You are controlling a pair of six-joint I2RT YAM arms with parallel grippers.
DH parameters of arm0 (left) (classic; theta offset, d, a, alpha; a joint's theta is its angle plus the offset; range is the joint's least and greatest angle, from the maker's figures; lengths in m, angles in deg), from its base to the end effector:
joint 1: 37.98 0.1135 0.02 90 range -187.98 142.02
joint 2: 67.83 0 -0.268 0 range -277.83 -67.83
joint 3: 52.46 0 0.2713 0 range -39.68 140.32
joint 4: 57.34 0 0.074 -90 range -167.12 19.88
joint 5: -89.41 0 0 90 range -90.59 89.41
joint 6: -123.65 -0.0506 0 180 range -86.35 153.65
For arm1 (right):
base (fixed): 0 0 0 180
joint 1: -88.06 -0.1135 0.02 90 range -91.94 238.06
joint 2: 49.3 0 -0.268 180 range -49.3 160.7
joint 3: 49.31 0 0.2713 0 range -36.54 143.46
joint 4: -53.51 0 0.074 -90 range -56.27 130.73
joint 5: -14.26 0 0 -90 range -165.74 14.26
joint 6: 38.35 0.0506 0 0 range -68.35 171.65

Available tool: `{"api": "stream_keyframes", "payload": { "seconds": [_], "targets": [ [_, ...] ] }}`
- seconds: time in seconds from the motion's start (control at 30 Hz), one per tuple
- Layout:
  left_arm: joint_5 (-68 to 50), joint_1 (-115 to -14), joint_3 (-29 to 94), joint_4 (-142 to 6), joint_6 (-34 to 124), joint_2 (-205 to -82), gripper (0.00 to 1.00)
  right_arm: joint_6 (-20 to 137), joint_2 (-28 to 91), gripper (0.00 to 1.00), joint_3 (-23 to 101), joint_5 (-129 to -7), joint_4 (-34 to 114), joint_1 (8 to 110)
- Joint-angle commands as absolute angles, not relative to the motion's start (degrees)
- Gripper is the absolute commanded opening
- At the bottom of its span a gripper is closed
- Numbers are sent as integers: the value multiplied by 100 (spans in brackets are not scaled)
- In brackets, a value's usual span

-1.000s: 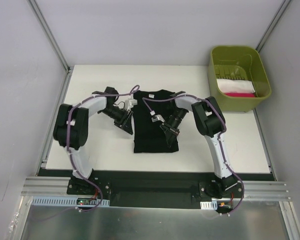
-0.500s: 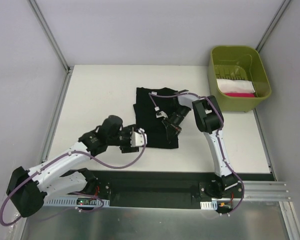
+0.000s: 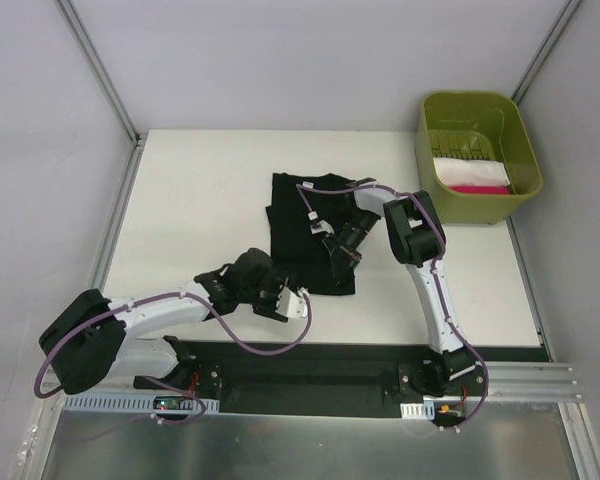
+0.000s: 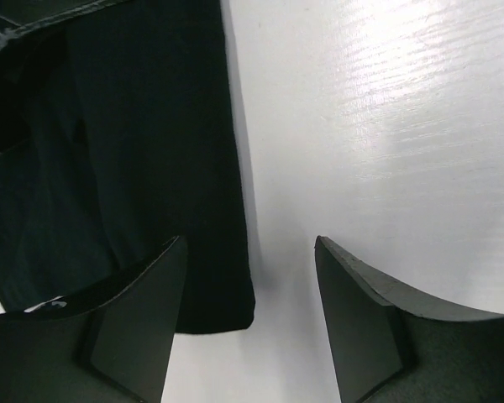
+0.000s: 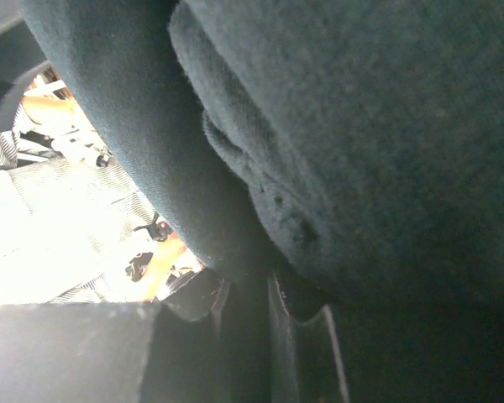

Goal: Roll the t-shirts
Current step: Roll the T-shirt to the center of the board.

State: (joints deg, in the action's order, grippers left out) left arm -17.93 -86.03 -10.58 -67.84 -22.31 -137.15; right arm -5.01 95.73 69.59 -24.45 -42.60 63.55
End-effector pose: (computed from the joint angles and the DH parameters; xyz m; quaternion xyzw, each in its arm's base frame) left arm 0.1643 -0.2054 0.1640 0.7408 0.4947 -0.1052 0.4421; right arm 0.3720 0.2130 0.0583 0.4722 -0.7359 -0.4688 0.1254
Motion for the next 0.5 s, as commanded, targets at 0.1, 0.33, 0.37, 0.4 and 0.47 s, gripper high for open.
{"api": "stream_keyframes", "payload": {
  "seconds": [0.1, 0.33, 0.37, 0.4, 0.47],
  "targets": [
    [-1457, -8649, -927, -6502, -3173, -14472, 58, -592, 9924, 5, 7148, -2652, -5085, 6424],
    [-1061, -8640, -243, -7028, -3315, -15351, 37, -583, 9941, 5, 7166, -2661, -5103, 6415],
    [-1070, -8623, -137, -7508, -3289, -15570, 31, -583, 9941, 7, 7174, -2652, -5103, 6415],
    [-1104, -8597, 90, -7687, -3175, -15659, 24, -601, 9933, 10, 7174, -2634, -5103, 6415],
    [-1446, -8518, 320, -8300, -3078, -15800, 9, -766, 9880, 25, 7166, -2477, -5146, 6459]
  ]
}}
